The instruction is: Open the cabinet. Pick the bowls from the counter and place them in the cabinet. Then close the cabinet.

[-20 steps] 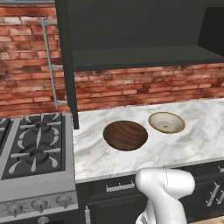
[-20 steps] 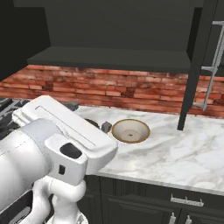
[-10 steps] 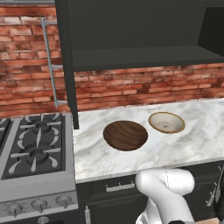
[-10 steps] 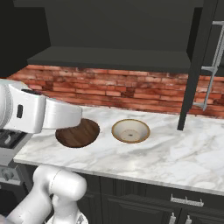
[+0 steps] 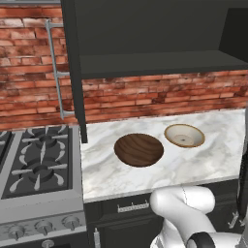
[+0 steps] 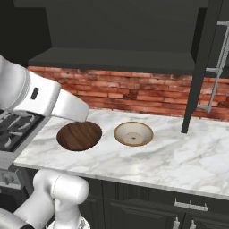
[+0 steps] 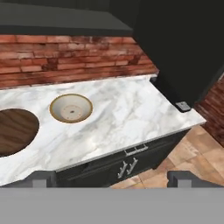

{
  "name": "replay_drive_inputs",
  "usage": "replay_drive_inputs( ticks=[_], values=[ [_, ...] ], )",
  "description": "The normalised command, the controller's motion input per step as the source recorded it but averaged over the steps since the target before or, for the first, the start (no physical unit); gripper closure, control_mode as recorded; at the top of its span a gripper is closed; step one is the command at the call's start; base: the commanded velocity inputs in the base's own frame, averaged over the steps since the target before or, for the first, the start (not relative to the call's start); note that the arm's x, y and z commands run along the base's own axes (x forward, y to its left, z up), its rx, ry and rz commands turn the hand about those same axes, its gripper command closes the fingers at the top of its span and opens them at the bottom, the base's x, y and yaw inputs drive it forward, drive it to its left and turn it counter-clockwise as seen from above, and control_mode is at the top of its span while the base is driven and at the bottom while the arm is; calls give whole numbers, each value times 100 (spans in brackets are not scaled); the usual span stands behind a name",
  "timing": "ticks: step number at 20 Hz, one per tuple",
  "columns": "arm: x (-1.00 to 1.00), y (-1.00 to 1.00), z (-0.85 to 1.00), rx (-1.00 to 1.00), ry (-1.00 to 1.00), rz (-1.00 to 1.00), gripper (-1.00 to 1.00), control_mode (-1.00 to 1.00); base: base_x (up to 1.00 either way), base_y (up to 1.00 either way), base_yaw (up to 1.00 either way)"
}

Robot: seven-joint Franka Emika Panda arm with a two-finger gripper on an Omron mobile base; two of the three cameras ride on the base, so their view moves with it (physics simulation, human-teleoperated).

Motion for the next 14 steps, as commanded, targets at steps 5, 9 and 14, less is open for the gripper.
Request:
replay_drive_inputs(
  ticks=[5, 9, 14],
  values=[
    [8, 0, -61, 4, 9, 0, -100, -100, 0, 0, 0],
    [22, 0, -56, 6, 1, 0, -100, -100, 0, 0, 0],
    [24, 0, -46, 3, 0, 0, -100, -100, 0, 0, 0]
  ],
)
